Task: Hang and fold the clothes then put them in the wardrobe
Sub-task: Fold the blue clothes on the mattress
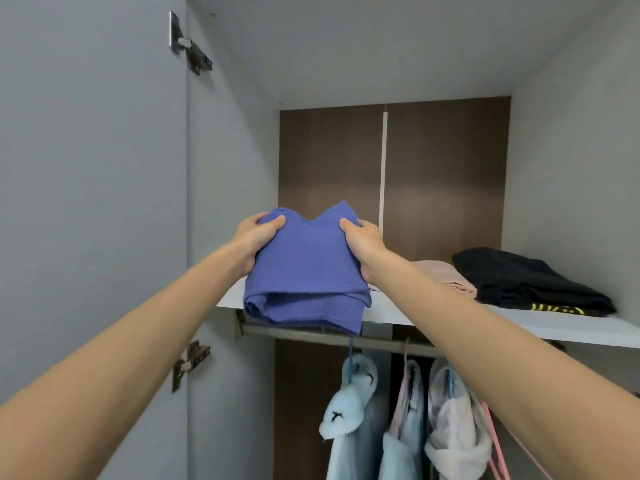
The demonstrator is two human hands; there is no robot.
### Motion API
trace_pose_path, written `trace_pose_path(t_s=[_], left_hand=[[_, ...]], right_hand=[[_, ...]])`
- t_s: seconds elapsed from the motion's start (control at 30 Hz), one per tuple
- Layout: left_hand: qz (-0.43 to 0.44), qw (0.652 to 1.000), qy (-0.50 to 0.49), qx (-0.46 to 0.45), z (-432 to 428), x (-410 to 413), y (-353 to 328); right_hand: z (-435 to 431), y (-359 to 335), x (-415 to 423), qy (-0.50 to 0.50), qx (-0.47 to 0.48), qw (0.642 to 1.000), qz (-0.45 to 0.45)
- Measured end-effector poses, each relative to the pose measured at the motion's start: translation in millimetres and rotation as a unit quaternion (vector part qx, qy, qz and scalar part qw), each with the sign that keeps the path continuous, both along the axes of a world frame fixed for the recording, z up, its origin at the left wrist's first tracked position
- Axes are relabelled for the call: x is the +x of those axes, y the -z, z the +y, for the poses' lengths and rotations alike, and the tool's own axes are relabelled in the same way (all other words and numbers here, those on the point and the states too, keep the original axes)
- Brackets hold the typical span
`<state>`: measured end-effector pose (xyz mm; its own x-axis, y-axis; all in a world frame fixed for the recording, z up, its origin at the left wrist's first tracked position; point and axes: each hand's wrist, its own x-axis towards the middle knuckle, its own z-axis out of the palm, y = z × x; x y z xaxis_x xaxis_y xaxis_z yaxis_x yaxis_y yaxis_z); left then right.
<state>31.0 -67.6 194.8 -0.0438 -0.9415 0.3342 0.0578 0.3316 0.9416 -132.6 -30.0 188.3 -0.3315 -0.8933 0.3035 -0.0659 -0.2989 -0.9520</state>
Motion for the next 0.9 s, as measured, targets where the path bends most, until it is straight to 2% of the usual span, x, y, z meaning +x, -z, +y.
trace_pose_path(t_s=[0.17,0.43,0.57,0.63,0.7,0.77,0.8,0.87,0.9], left_hand=[[-0.033,0.999,-0.020,-0.001,-90.9,10.9,-13.6],[-0.154,0.985,-0.066,-0.043,-235.2,3.5,-25.4],[-0.259,0.957,-0.110,-0.065,-289.9,-0.1,-13.0],[-0.343,0.928,-0.128,-0.068,-308.9,2.4,-3.7],[-0.452,0.878,-0.146,-0.060,-321.9,6.3,6.3],[-0.543,0.819,-0.172,-0.063,-326.9,7.7,13.2],[-0.571,0.796,-0.184,-0.076,-327.3,6.3,14.9],[-0.604,0.767,-0.185,-0.114,-326.4,-0.5,15.2],[-0.620,0.754,-0.174,-0.130,-324.8,-5.8,14.6]], right_hand=[[-90.5,-12.9,13.4,-0.027,0.033,0.999,-0.012],[-213.6,-17.9,13.7,-0.023,0.113,0.992,-0.040],[-265.2,0.9,14.7,-0.030,0.171,0.983,-0.054],[-277.3,10.8,13.4,-0.053,0.213,0.975,-0.039],[-283.7,19.1,11.0,-0.068,0.249,0.964,0.058],[-283.3,20.6,9.0,-0.040,0.248,0.951,0.182],[-281.2,18.8,8.4,-0.015,0.251,0.931,0.265],[-274.9,12.4,9.1,0.047,0.231,0.847,0.476],[-273.6,10.9,10.5,0.074,0.196,0.807,0.552]])
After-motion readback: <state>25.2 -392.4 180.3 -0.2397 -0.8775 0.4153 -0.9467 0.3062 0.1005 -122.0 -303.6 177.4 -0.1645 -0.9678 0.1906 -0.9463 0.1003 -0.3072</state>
